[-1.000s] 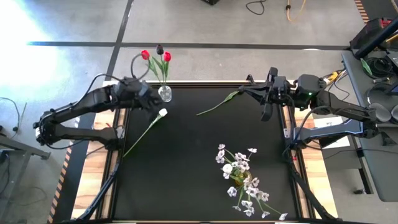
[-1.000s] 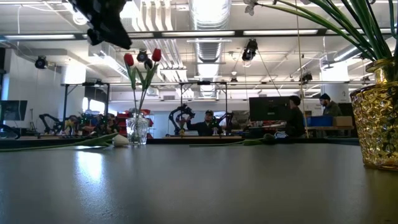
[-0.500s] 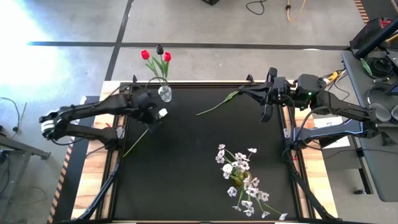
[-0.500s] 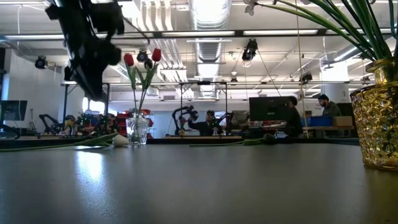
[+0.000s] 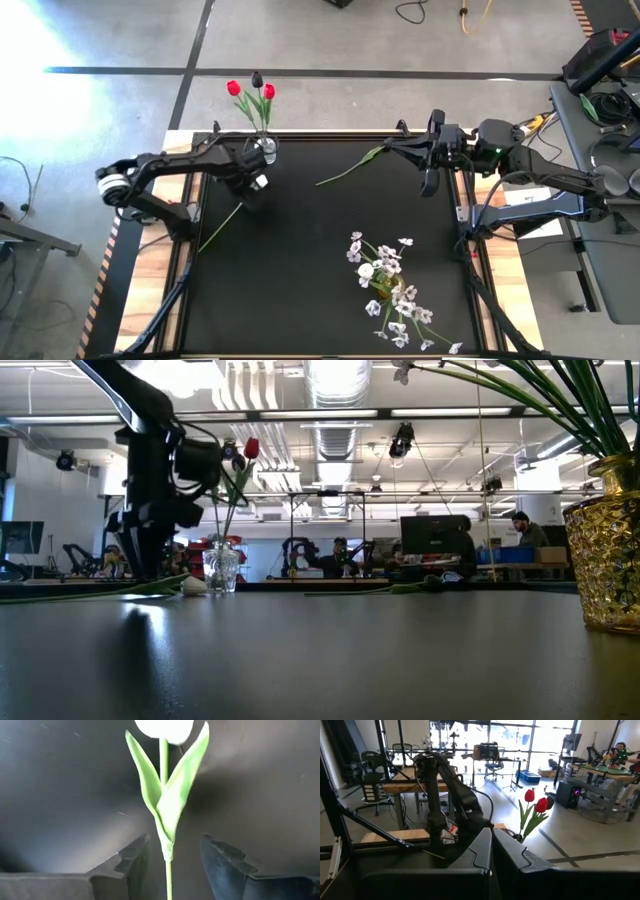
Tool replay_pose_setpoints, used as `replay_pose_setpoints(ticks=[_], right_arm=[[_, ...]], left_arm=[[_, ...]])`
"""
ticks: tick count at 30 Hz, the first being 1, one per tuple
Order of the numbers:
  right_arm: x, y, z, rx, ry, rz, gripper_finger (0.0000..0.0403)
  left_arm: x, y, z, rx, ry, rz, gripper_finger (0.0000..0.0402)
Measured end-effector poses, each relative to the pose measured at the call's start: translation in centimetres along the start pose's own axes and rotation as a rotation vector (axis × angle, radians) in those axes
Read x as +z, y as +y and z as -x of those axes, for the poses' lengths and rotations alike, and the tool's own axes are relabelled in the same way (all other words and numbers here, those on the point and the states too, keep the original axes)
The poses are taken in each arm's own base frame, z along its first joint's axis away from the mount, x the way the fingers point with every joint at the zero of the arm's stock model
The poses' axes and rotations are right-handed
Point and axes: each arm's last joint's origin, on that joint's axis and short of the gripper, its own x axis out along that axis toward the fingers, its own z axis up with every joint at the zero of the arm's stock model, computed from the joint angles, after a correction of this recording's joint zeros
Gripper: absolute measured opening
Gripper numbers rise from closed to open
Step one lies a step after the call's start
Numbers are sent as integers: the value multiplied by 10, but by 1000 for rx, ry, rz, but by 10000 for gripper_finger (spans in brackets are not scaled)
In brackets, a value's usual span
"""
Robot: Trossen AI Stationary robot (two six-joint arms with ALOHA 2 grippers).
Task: Sort flowers into vase by color
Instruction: Put the white flower into the yellow vase
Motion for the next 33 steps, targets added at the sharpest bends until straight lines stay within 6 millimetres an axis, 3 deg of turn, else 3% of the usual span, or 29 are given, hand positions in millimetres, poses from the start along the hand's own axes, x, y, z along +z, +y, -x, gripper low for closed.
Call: replay_pose_setpoints(ticks=[8, 11, 14, 19, 27, 33], right_arm=[[0, 0, 0, -1, 0, -51, 9], [0, 0, 0, 0, 0, -54, 9], [0, 0, 0, 19, 0, -81, 9], [-2, 3, 1, 97, 25, -134, 9], [-29, 7, -5, 204, 167, -176, 9], [-46, 3, -10, 181, 193, -297, 9]], left_arm=[[2, -2, -24, -39, 42, -8, 115], [2, -3, -23, -50, 18, -22, 70], [5, -4, -9, -82, -56, -26, 17], [16, -10, 42, -279, -303, 9, 8], [44, -26, 156, -673, -922, 12, 0], [71, -61, 220, -785, -1189, -139, 0]])
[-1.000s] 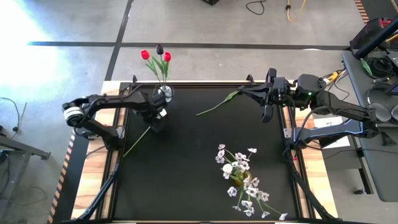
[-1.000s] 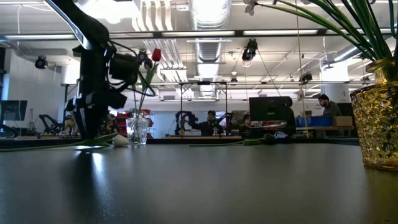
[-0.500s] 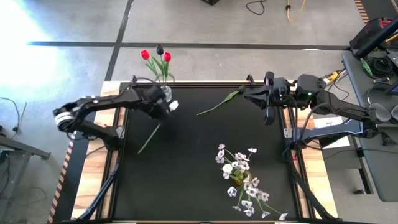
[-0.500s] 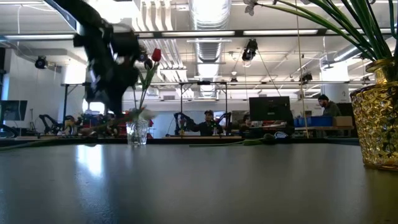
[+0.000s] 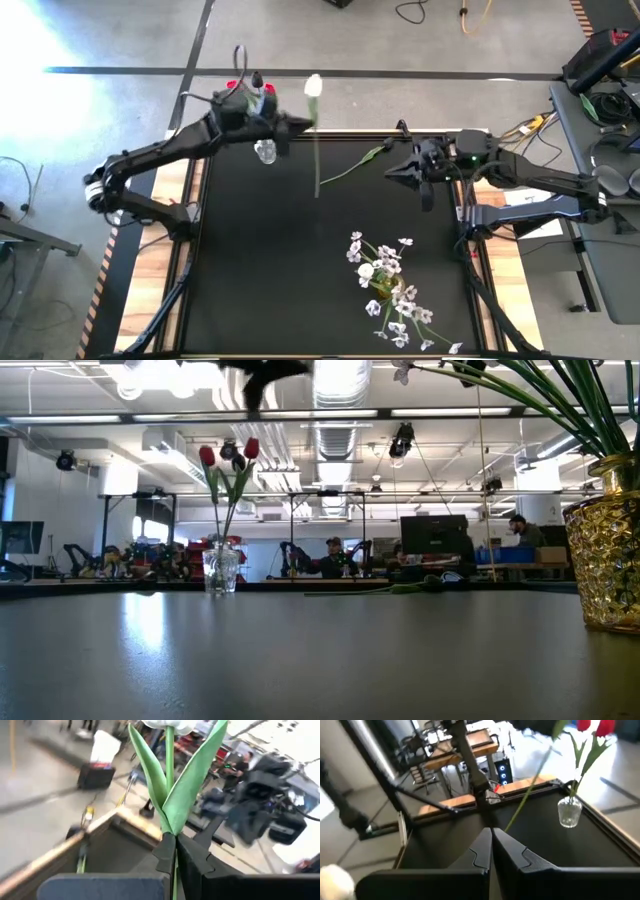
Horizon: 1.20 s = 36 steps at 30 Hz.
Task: Sort flowers into vase by color
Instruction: Put the white flower into the yellow vase
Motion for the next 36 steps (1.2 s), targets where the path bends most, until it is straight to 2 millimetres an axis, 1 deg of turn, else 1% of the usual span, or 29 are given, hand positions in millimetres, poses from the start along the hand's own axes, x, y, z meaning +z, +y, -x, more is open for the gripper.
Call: replay_pose_setpoints(ticks=[2, 5, 7, 9, 13, 16, 18, 21, 24, 27, 29, 32, 36], right_arm=[[0, -3, -2, -49, -8, -51, 9], [4, -4, -1, -87, -30, -80, 19], [13, -2, 3, -94, -63, -93, 37], [24, 1, 9, -98, -100, -108, 61], [45, 10, 27, -104, -148, -87, 114], [57, 16, 38, -103, -158, -62, 143], [61, 17, 39, -109, -145, -39, 156], [64, 17, 37, -119, -120, -26, 163], [67, 17, 34, -128, -116, -18, 161], [71, 18, 34, -128, -121, 4, 150], [72, 18, 36, -133, -116, 14, 136], [74, 20, 39, -132, -136, 20, 101], [74, 21, 45, -134, -135, 36, 35]], left_arm=[[9, -17, -19, -36, -10, -82, 0], [14, -43, -53, -100, -10, -190, 0], [16, -57, -73, -138, -15, -237, 0], [20, -69, -88, -171, -32, -273, 0], [30, -86, -110, -204, -43, -308, 0], [35, -96, -125, -253, -28, -318, 0], [39, -103, -134, -298, -37, -323, 0], [45, -113, -144, -333, -52, -339, 0], [47, -117, -153, -367, -36, -344, 0], [38, -114, -159, -387, -33, -327, 0], [36, -113, -159, -386, -29, -313, 0], [38, -115, -156, -391, -34, -305, 0], [40, -115, -155, -385, -40, -305, 0]])
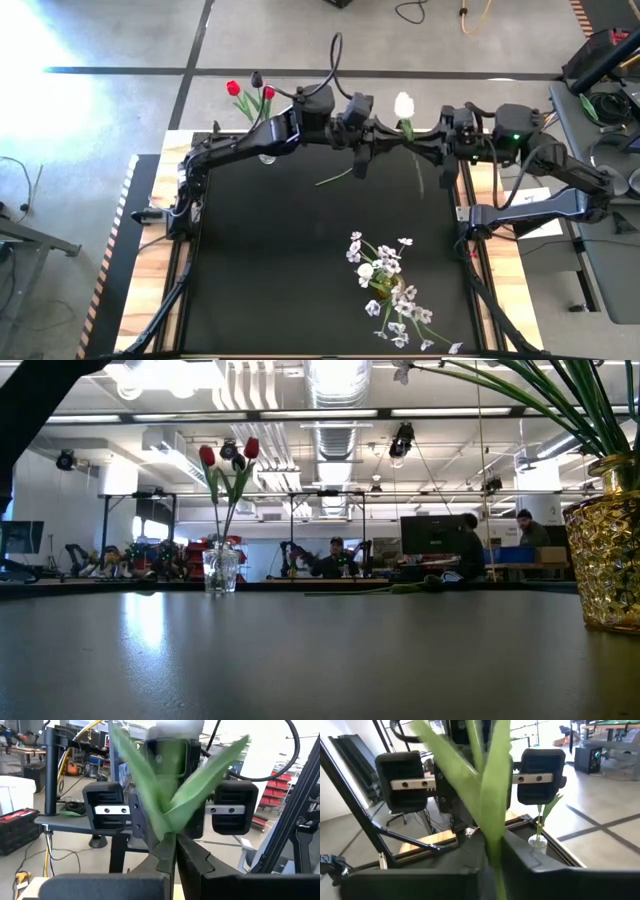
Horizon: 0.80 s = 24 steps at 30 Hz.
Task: Sort flowers into vase by color
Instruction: Put the white flower into the yellow vase
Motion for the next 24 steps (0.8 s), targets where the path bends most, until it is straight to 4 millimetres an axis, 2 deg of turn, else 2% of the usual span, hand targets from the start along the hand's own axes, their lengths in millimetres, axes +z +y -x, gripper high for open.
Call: replay_pose_setpoints(ticks=[2, 8, 12, 13, 17, 24], right_arm=[[-1, 0, 3, -9, 10, 5, 20], [-2, 1, 24, -12, 7, 23, 19], [-7, 4, 70, 5, -87, 39, 19], [-11, 4, 74, 6, -90, 41, 19], [-35, 0, 73, 47, -110, 17, 18], [-99, -8, 46, 303, -168, -79, 18]], left_arm=[[0, 2, 1, 21, -2, 5, 0], [0, 11, 5, 88, 34, 23, 28], [3, 15, 13, 169, 102, -8, 61], [4, 16, 14, 195, 121, -29, 66], [-1, 17, 19, 293, 189, -69, 67], [-15, 12, 18, 377, 288, -101, 23]])
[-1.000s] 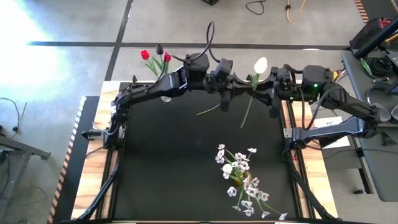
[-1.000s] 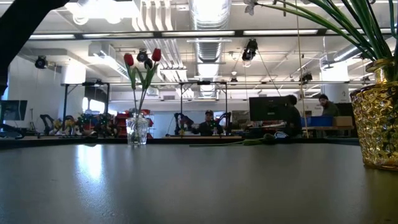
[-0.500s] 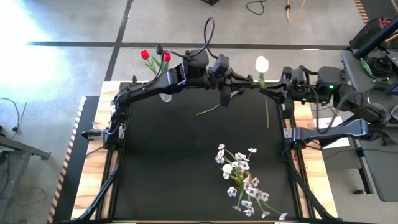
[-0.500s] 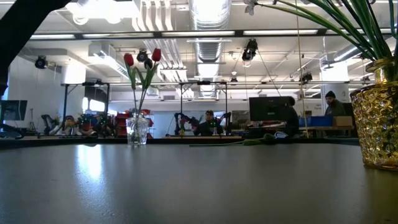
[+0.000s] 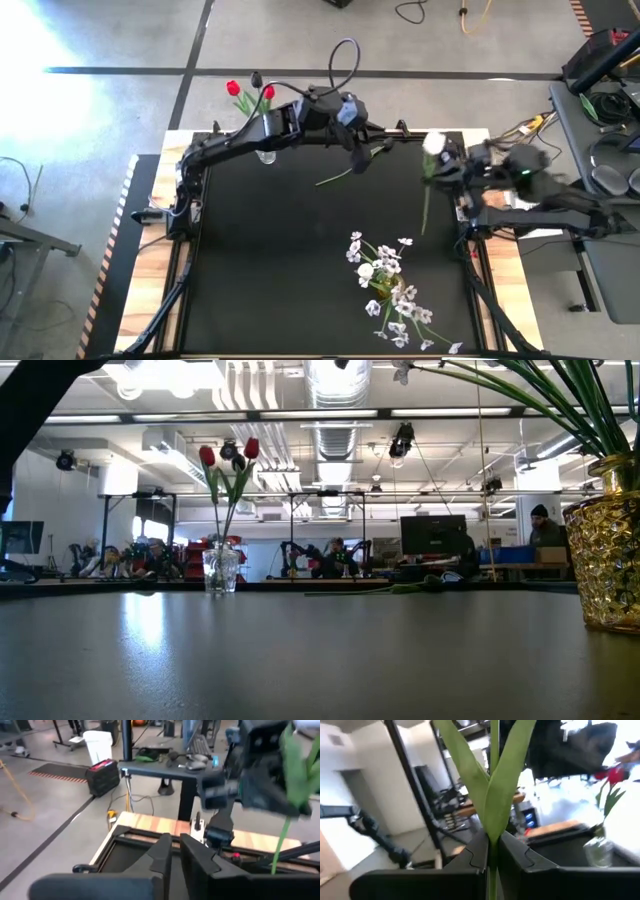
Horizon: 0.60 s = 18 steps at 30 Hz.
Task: Sort flowers into vase by color
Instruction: Put the white flower into the yellow vase
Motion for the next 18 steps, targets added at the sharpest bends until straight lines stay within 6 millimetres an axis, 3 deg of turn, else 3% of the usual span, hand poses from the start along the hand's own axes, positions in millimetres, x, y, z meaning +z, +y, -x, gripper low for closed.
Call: replay_pose_setpoints(ticks=[6, 11, 18], right_arm=[[-45, -4, 2, 114, -120, -84, 18], [-61, 6, 4, 145, -165, -71, 17], [-77, 26, -8, 162, -86, -1, 17]], left_arm=[[-1, -4, 7, 16, 46, -16, 2], [-5, -12, 8, -45, 49, -59, 1], [-36, -18, -1, -138, -40, -31, 0]])
